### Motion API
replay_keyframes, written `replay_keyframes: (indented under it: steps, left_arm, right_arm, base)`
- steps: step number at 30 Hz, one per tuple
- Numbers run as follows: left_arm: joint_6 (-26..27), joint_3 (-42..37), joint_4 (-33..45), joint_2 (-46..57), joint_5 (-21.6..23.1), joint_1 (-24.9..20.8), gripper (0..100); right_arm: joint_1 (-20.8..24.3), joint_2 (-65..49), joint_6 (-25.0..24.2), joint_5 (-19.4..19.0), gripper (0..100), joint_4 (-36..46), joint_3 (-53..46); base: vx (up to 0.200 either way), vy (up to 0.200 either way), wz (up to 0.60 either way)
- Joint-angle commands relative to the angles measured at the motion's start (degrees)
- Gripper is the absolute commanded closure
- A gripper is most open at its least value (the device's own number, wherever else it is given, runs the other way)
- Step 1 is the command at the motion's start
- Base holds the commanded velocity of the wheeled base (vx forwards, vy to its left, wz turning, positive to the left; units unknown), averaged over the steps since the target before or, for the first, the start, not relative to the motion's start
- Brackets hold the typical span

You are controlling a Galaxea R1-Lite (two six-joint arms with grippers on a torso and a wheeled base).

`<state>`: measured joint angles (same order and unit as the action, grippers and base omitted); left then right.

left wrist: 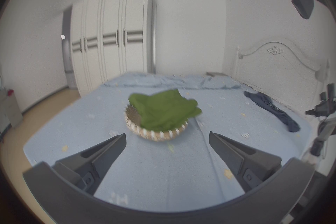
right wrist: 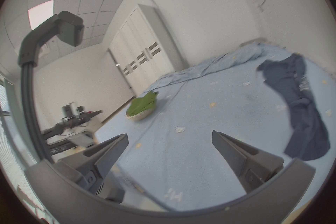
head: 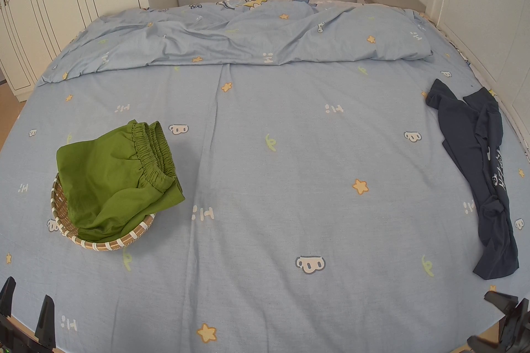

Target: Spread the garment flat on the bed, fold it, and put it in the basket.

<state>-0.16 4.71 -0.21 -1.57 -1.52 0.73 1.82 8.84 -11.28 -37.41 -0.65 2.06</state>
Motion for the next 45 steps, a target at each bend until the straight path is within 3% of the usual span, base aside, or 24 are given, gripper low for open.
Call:
replay_keyframes:
  steps: [1,3,7,8,9,10,12,13,14,20,22,25,45]
  left_arm:
    - [-2.8,-4.7,-1.7,1.1,-4.5,-0.5,0]
    - [-3.4,-4.7,-1.7,1.1,-4.5,-0.5,0]
    - [-3.2,-4.7,-1.7,1.2,-4.5,-0.5,0]
    - [-2.4,-4.7,-1.7,1.2,-4.4,-0.4,0]
    - [-2.0,-4.7,-1.6,1.2,-4.2,-0.4,0]
    - [-0.1,-4.7,-0.6,1.2,-3.0,-0.4,0]
    - [2.1,-4.7,0.5,1.2,-0.8,-0.4,0]
    - [2.2,-4.7,0.5,1.2,-0.6,-0.4,0]
    - [2.3,-4.7,0.2,1.1,0.0,-0.5,0]
    - [2.4,-4.7,0.2,1.2,0.7,-0.5,0]
    - [1.9,-4.7,0.2,1.1,0.5,-0.5,0]
    - [0.1,-4.7,0.2,1.1,0.3,-0.6,0]
    - [-0.2,-4.7,0.2,1.1,0.4,-0.6,0]
  right_arm:
    - [-2.3,-8.2,-0.5,21.6,0,-0.8,-0.7]
    - [-2.3,-8.3,-0.2,24.5,0,-1.1,-0.9]
    - [-2.3,-8.3,-0.1,25.5,0,-2.1,-1.4]
    - [-2.3,-8.3,0.1,30.5,0,-3.2,-2.1]
    - [-2.3,-8.3,0.4,32.8,0,-3.0,-2.1]
    - [-2.3,-8.3,1.3,39.0,0,-2.8,-2.1]
    - [-2.3,-8.3,4.4,47.1,0,-2.4,-2.1]
    - [-2.3,-8.3,4.7,47.6,0,-2.4,-2.1]
    - [-2.3,-8.3,6.9,50.8,0,-2.3,-2.1]
    - [-2.3,-8.6,13.0,49.5,0,-2.3,-2.0]
    - [-2.3,-8.5,13.7,45.3,0,-2.2,-2.0]
    - [-2.2,-8.6,11.8,35.8,0,1.3,-1.8]
    - [-2.2,-8.8,11.6,36.4,0,2.8,-1.3]
  base:
    - [0.000,0.000,0.00]
    - [0.000,0.000,0.00]
    - [0.000,0.000,0.00]
    - [0.000,0.000,0.00]
    - [0.000,0.000,0.00]
    - [0.000,0.000,0.00]
    - [0.000,0.000,0.00]
    - [0.000,0.000,0.00]
    - [0.000,0.000,0.00]
    - [0.000,0.000,0.00]
    - [0.000,0.000,0.00]
    - [0.000,0.000,0.00]
    - [0.000,0.000,0.00]
